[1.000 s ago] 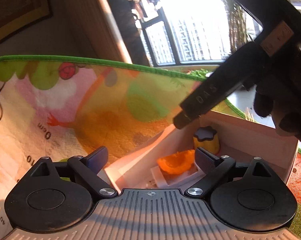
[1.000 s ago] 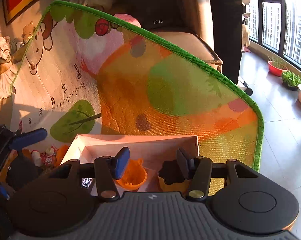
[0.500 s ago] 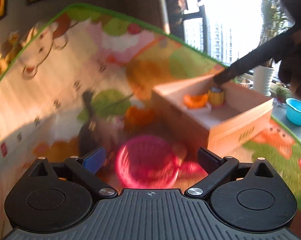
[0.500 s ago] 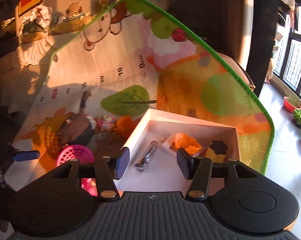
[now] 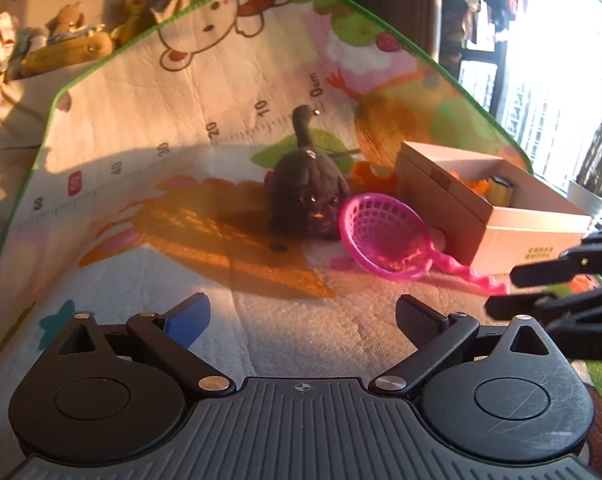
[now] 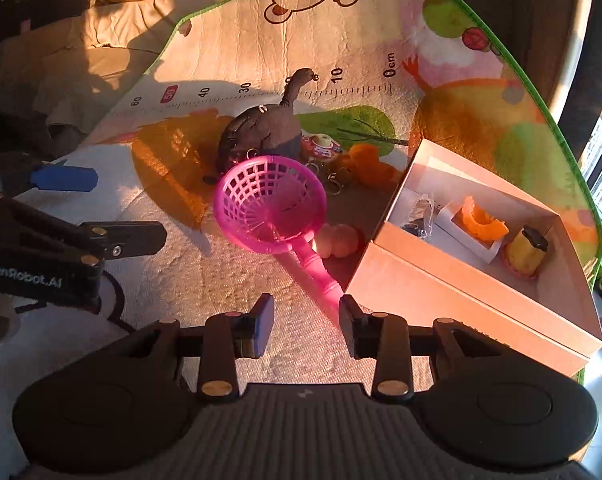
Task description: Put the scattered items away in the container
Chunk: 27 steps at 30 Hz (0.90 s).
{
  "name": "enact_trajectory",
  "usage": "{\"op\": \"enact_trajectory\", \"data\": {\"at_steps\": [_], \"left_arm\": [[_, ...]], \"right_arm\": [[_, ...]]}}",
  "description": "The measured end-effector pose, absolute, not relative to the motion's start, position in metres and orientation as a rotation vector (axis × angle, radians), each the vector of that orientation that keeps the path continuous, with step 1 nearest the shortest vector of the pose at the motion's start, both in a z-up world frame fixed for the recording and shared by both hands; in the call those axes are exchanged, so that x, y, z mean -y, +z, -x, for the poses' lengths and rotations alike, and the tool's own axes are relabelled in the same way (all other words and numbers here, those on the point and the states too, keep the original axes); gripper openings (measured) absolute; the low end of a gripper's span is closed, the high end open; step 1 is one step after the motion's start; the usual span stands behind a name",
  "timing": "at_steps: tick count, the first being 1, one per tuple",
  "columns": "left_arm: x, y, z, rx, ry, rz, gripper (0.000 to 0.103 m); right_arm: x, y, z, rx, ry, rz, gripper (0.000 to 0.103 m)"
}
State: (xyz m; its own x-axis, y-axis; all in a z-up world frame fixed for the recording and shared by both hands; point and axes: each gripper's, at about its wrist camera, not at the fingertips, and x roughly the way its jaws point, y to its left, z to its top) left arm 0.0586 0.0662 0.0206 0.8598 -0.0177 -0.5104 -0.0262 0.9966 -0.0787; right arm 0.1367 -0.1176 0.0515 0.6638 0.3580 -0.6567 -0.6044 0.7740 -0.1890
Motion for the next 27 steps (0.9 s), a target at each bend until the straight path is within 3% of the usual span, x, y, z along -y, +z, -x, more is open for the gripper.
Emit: {"op": "enact_trajectory", "data": {"at_steps": [10,17,24,27], "left_arm": [[-0.092,0.018,-0.055,-0.500,0.065,0.262,0.101],[-0.100,0.016,-0.055,-0.502,0.084,0.311,0.101],[-0.097,0.017,-0.055,-0.512,0.072,0.294,0.101],[-0.079,0.023,-0.055,-0.494,-0.002,0.179,0.101]], "right_arm": [[0.089,0.048,-0.156,-0.635,0.551,0.403,0.039],[0.104,0.070,-0.130,-0.769,0.857,0.211,0.042],[0.159,0.073,-0.101,-0.674,0.684,0.231,0.043],[0.193,0.067,-0.094,-0.654,0.570,0.173,0.050]]}}
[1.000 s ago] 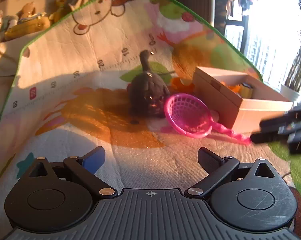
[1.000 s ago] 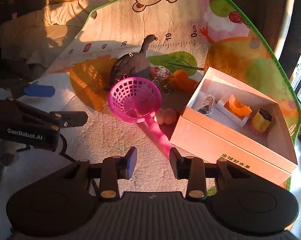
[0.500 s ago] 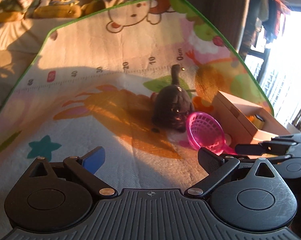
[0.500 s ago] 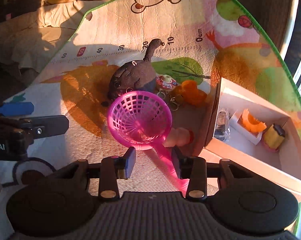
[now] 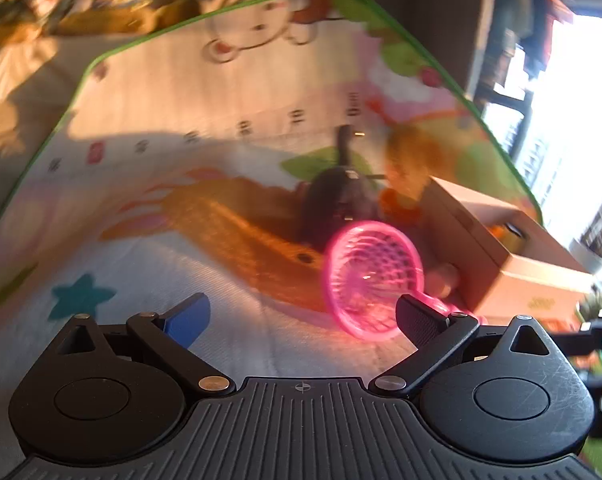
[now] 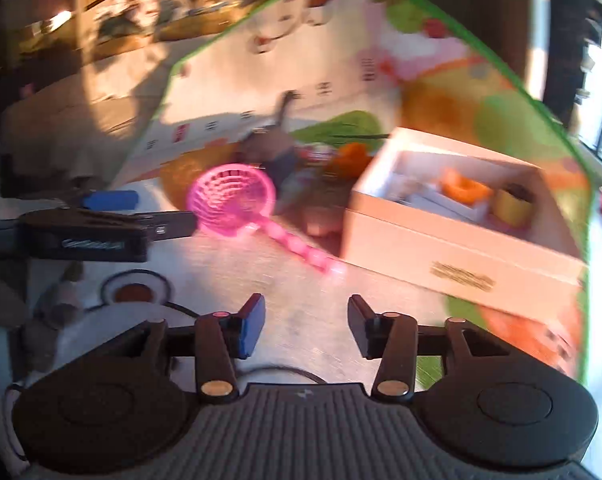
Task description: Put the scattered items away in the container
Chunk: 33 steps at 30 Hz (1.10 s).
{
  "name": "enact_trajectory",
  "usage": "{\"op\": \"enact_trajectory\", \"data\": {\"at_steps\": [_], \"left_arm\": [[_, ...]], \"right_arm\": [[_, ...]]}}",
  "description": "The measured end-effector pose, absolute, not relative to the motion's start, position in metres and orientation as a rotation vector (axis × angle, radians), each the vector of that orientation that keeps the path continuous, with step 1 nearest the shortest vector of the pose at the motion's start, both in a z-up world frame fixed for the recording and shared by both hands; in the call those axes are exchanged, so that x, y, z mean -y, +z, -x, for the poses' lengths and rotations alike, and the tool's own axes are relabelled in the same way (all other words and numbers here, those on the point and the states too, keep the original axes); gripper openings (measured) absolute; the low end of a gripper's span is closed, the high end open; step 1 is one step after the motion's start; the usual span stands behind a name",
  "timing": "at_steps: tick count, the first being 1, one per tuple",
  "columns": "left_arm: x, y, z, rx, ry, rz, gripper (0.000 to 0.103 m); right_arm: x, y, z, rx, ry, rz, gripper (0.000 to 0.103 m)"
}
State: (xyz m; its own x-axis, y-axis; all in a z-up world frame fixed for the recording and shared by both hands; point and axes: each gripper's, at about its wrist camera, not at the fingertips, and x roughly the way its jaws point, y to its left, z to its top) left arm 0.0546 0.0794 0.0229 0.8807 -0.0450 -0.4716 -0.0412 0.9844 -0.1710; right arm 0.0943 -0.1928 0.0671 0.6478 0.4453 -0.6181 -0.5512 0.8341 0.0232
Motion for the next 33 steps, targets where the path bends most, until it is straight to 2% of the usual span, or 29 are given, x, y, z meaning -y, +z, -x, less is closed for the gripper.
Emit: {"op": "enact_trajectory", "data": {"at_steps": [4,6,7,8,13,19,22,24,25,33], "left_arm": [[-0.039,0.033,-0.058,-0.458,-0.109,-0.011,0.101],[-0.020,0.039,-0.068,-0.457,-0.163,-0.070,0.095],[-0.010,0.041,-0.075,-0.465,-0.187,-0.105,0.073],[-0.001,0.041,-0.084,-0.477,-0.205,-0.138,0.058],[0.023,0.034,-0.126,-0.538,-0.270,-0.221,0.061],[0.031,0.017,-0.162,-0.622,-0.306,-0.276,0.060],[0.032,0.011,-0.172,-0.647,-0.314,-0.282,0.051],[0.032,0.011,-0.174,-0.649,-0.320,-0.269,0.035],[0.033,0.012,-0.173,-0.648,-0.317,-0.264,0.031],[0.027,0.022,-0.109,-0.637,-0.422,-0.250,0.031]], "right_arm": [[0.228,0.053,-0.093,-0.685,0.508,0.027,0.050],[0.238,0.046,-0.091,-0.685,0.497,-0.018,0.050],[0.240,0.044,-0.092,-0.682,0.496,-0.033,0.050],[0.242,0.043,-0.092,-0.676,0.498,-0.044,0.050],[0.246,0.040,-0.092,-0.641,0.526,-0.065,0.051],[0.253,0.037,-0.093,-0.644,0.547,-0.116,0.057],[0.253,0.036,-0.094,-0.643,0.549,-0.122,0.061],[0.251,0.035,-0.094,-0.645,0.549,-0.117,0.062],[0.251,0.035,-0.093,-0.645,0.546,-0.115,0.062],[0.247,0.034,-0.094,-0.653,0.526,-0.093,0.065]]}}
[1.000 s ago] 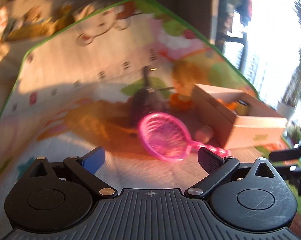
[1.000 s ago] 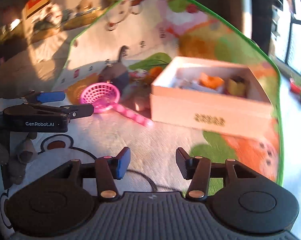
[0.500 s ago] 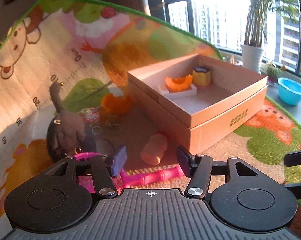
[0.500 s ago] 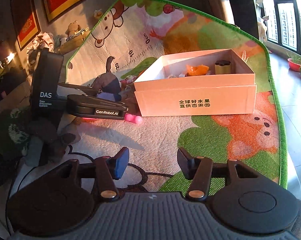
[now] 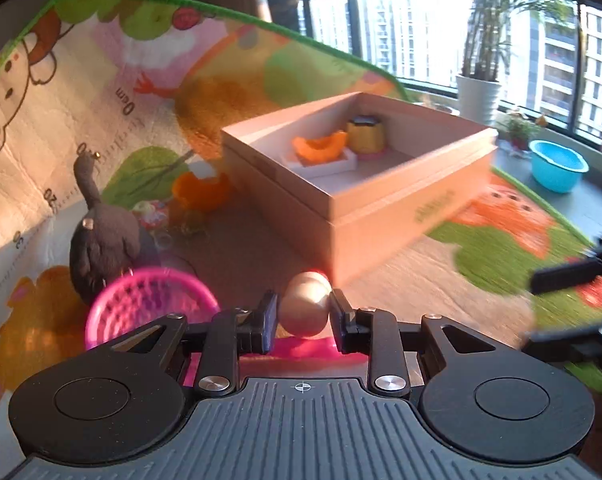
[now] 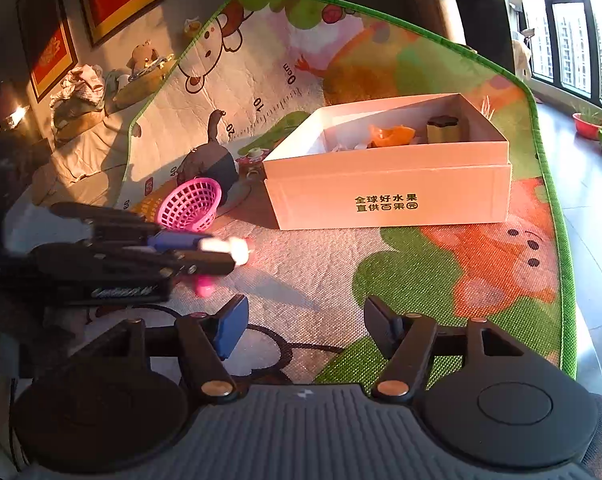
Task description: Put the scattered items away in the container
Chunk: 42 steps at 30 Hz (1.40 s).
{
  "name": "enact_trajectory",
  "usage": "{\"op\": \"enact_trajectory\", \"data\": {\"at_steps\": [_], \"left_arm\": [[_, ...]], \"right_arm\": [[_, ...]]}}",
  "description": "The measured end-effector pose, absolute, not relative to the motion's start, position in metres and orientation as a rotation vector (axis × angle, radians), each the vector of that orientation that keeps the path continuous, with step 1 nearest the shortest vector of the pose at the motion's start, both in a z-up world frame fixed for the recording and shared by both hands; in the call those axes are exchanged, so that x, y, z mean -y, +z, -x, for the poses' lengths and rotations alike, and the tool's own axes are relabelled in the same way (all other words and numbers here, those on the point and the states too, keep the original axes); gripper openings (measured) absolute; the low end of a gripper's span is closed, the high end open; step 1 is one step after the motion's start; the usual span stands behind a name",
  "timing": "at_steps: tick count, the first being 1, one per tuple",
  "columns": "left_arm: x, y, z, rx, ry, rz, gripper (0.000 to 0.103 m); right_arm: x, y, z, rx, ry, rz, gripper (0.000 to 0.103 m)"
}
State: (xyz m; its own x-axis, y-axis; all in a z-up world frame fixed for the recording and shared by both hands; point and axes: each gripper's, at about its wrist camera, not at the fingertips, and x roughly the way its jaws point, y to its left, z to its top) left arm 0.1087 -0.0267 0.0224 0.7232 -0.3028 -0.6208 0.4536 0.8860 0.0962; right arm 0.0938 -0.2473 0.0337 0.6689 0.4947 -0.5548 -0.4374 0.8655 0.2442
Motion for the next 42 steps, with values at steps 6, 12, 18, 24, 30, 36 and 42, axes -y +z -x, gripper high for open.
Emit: {"op": "enact_trajectory", "data": {"at_steps": [6,12,18,24,30,36,42], "left_arm": [[0.000,0.025,-0.057,-0.665,-0.430,-0.258,0.037],[-0.052,0.023,-0.045,-0.673,-0.196,-0.097,0.067],[-0.074,0.014,-0.028,-0.632,-0.148,0.007,0.094],[-0.101,0.018,-0.023,-0.578,-0.044,0.155,0.096],[-0.118,0.021,-0.014,-0.555,-0.007,0.186,0.097],[-0.107,0.020,-0.013,-0.557,-0.049,0.174,0.097],[-0.065,0.017,-0.025,-0.594,-0.154,0.104,0.097]], "right_arm": [[0.240,0.033,-0.092,-0.655,0.508,-0.044,0.065],[0.219,0.039,-0.088,-0.657,0.541,0.025,0.065],[0.170,0.055,-0.080,-0.631,0.670,0.144,0.060],[0.118,0.047,-0.071,-0.607,0.708,0.305,0.052],[0.112,0.039,-0.085,-0.670,0.723,0.288,0.024],[0.148,0.045,-0.067,-0.680,0.746,0.342,0.024],[0.204,0.049,-0.056,-0.731,0.742,0.375,0.024]]}}
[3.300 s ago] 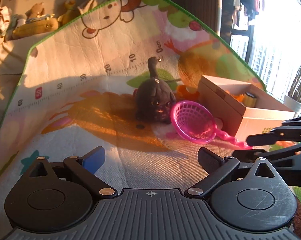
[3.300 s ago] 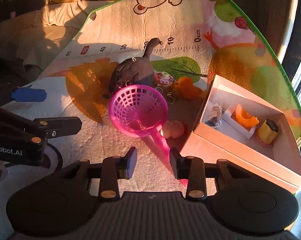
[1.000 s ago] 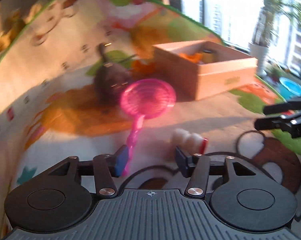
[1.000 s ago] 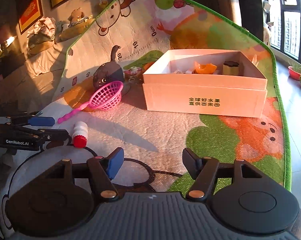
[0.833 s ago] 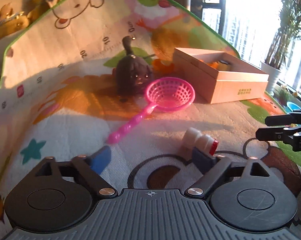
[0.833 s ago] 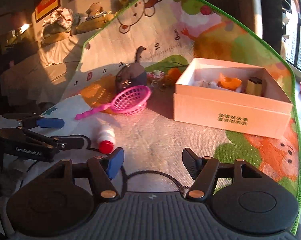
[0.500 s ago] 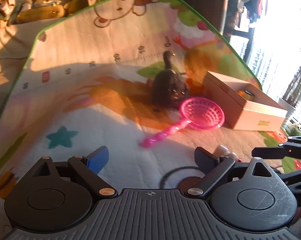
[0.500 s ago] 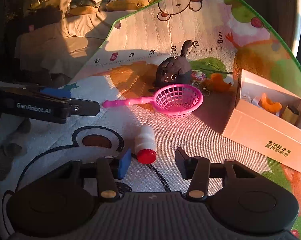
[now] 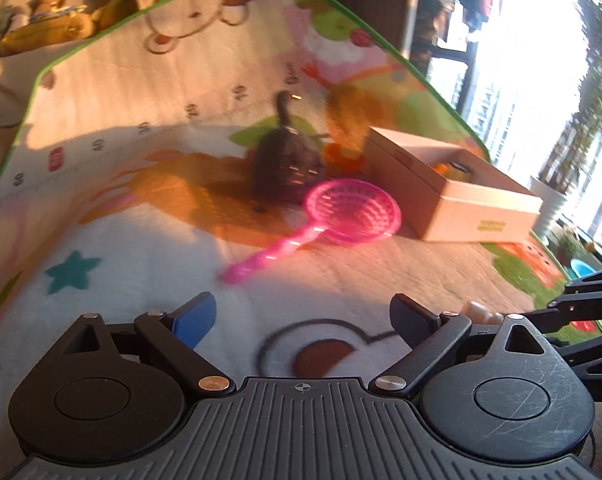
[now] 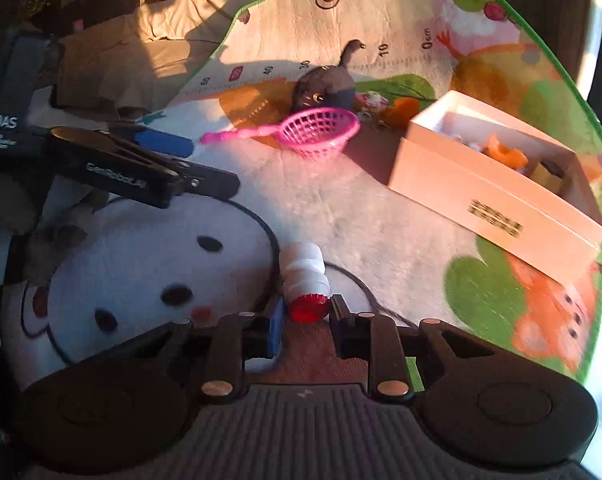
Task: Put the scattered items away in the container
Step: 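Grasp the white red-capped bottle with the right gripper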
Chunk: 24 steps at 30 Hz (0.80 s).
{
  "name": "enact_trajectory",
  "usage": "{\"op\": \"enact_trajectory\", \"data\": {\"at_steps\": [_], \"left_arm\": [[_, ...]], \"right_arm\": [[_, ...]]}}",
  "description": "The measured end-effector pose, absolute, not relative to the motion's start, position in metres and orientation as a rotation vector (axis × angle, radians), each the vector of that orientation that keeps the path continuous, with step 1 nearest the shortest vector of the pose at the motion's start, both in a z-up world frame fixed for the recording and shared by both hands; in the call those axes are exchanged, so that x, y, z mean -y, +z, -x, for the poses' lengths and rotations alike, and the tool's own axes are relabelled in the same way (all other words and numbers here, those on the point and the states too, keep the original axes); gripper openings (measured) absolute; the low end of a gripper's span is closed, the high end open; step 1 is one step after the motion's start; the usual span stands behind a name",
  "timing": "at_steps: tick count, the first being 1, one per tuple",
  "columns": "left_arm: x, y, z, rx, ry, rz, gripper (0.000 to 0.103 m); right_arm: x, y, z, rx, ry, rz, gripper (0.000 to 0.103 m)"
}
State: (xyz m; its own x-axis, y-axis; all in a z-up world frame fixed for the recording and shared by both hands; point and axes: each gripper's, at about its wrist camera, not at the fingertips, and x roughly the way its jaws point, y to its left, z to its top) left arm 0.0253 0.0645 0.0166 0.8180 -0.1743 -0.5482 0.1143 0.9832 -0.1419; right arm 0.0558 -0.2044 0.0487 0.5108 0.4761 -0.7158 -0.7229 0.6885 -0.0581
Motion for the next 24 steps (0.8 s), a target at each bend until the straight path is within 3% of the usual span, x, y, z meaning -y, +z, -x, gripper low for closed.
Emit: {"op": "enact_trajectory", "data": {"at_steps": [5,10,14,18,24], "left_arm": [[-0.010,0.014,-0.039,-0.612,-0.268,0.002,0.097],[0.015,0.012,-0.040,-0.612,-0.293,-0.038,0.097],[0.010,0.011,-0.038,-0.610,-0.259,-0.018,0.097],[0.000,0.010,-0.041,-0.627,-0.216,0.048,0.098],[-0.008,0.009,-0.043,-0.645,-0.198,0.103,0.098]], "right_arm": [[0.231,0.048,-0.055,-0.710,0.652,0.382,0.025],[0.248,0.041,-0.066,-0.660,0.459,0.372,0.037],[0.258,0.043,-0.074,-0.659,0.424,0.263,0.038],[0.258,0.050,-0.063,-0.627,0.529,0.222,0.052],[0.242,0.047,-0.050,-0.619,0.629,0.262,0.052]]}}
